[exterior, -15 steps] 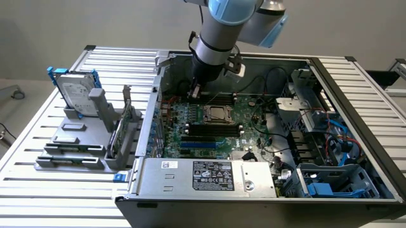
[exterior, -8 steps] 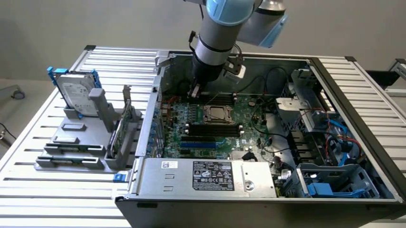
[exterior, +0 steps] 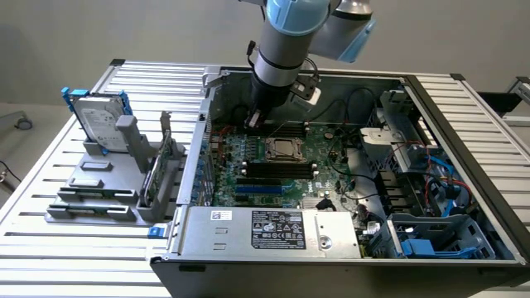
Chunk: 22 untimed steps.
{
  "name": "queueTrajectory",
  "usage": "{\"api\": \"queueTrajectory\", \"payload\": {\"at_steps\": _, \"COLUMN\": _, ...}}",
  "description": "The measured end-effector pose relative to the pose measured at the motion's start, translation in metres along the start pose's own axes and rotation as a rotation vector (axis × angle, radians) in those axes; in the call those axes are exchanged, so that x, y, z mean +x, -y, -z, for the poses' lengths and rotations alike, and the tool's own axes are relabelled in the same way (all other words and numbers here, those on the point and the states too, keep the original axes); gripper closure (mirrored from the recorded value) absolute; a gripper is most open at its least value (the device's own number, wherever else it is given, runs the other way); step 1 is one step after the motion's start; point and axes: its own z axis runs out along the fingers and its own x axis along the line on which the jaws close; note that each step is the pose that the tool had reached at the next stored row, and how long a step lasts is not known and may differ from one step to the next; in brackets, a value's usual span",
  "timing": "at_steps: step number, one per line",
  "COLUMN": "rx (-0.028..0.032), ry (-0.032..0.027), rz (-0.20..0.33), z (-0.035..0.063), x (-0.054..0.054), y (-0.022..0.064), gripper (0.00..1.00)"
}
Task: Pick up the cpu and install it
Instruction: 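Close the cpu cover, then install the first cpu locking lever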
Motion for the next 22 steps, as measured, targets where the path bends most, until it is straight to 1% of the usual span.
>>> {"api": "queueTrajectory", "payload": {"at_steps": 1, "rx": -0.0060, "ry": -0.0034, "rz": -0.004, "z": 0.0000, "x": 0.000, "y": 0.0000, "gripper": 0.89}}
{"api": "queueTrajectory", "payload": {"at_steps": 2, "rx": -0.0133, "ry": -0.0073, "rz": -0.006, "z": -0.0002, "x": 0.000, "y": 0.0001, "gripper": 0.89}}
{"api": "queueTrajectory", "payload": {"at_steps": 4, "rx": -0.0319, "ry": -0.0162, "rz": -0.007, "z": -0.0003, "x": 0.001, "y": 0.0003, "gripper": 0.89}}
{"api": "queueTrajectory", "payload": {"at_steps": 6, "rx": -0.0526, "ry": -0.0259, "rz": -0.008, "z": -0.0005, "x": 0.002, "y": 0.0006, "gripper": 0.89}}
{"api": "queueTrajectory", "payload": {"at_steps": 7, "rx": -0.0650, "ry": -0.0315, "rz": -0.007, "z": -0.0006, "x": 0.003, "y": 0.0008, "gripper": 0.89}}
{"api": "queueTrajectory", "payload": {"at_steps": 8, "rx": -0.0800, "ry": -0.0385, "rz": -0.005, "z": -0.0008, "x": 0.003, "y": 0.0010, "gripper": 0.89}}
{"api": "queueTrajectory", "payload": {"at_steps": 9, "rx": -0.0929, "ry": -0.0443, "rz": -0.003, "z": -0.0010, "x": 0.004, "y": 0.0013, "gripper": 0.89}}
{"api": "queueTrajectory", "payload": {"at_steps": 10, "rx": -0.1034, "ry": -0.0486, "rz": -0.001, "z": -0.0012, "x": 0.004, "y": 0.0015, "gripper": 0.89}}
{"api": "queueTrajectory", "payload": {"at_steps": 11, "rx": -0.1125, "ry": -0.0528, "rz": 0.001, "z": -0.0015, "x": 0.005, "y": 0.0017, "gripper": 0.89}}
{"api": "queueTrajectory", "payload": {"at_steps": 12, "rx": -0.1200, "ry": -0.0563, "rz": 0.002, "z": -0.0020, "x": 0.006, "y": 0.0020, "gripper": 0.89}}
{"api": "queueTrajectory", "payload": {"at_steps": 14, "rx": -0.1280, "ry": -0.0600, "rz": 0.002, "z": -0.0037, "x": 0.006, "y": 0.0023, "gripper": 0.89}}
{"api": "queueTrajectory", "payload": {"at_steps": 18, "rx": -0.1394, "ry": -0.0650, "rz": 0.004, "z": -0.0085, "x": 0.005, "y": 0.0019, "gripper": 0.89}}
{"api": "queueTrajectory", "payload": {"at_steps": 20, "rx": -0.1436, "ry": -0.0672, "rz": 0.002, "z": -0.0111, "x": 0.005, "y": 0.0021, "gripper": 0.89}}
{"api": "queueTrajectory", "payload": {"at_steps": 22, "rx": -0.1446, "ry": -0.0678, "rz": -0.001, "z": -0.0125, "x": 0.005, "y": 0.0022, "gripper": 0.89}}
